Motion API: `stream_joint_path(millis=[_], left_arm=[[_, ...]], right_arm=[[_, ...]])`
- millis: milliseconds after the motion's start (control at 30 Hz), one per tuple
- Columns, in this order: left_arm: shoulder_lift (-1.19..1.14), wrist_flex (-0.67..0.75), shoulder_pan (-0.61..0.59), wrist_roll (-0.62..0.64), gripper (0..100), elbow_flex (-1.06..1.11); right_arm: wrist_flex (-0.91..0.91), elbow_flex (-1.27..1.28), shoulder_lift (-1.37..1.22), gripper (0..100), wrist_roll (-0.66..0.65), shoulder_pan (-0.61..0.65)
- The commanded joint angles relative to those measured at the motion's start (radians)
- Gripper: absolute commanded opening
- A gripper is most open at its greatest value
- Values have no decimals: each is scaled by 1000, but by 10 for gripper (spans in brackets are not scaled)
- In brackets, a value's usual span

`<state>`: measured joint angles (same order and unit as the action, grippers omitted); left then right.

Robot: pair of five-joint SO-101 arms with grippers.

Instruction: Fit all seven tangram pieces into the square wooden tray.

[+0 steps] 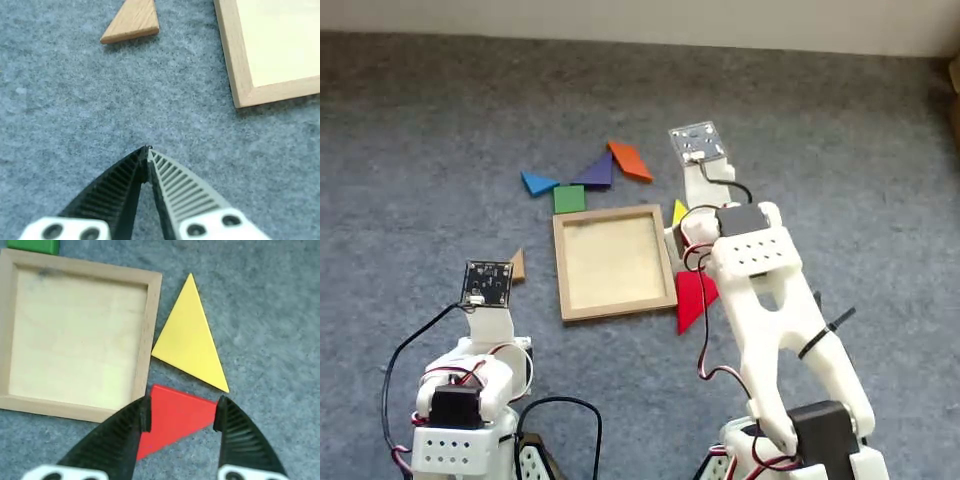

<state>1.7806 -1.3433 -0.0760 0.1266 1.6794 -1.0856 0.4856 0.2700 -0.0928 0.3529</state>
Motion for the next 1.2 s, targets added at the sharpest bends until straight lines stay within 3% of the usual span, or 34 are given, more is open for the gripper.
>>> stream_joint_path(millis=[0,667,933,1167], left_arm=[[38,-5,10,-3,6,16],[38,-5,10,-3,6,16],[38,-5,10,-3,6,16],[38,-5,10,-3,6,16]], right_arm=[[21,-8,44,202,-5,-18],[166,85,41,202,-6,-65],[166,62,-148,202,-12,-84],[162,10,-159,202,-12,-87]])
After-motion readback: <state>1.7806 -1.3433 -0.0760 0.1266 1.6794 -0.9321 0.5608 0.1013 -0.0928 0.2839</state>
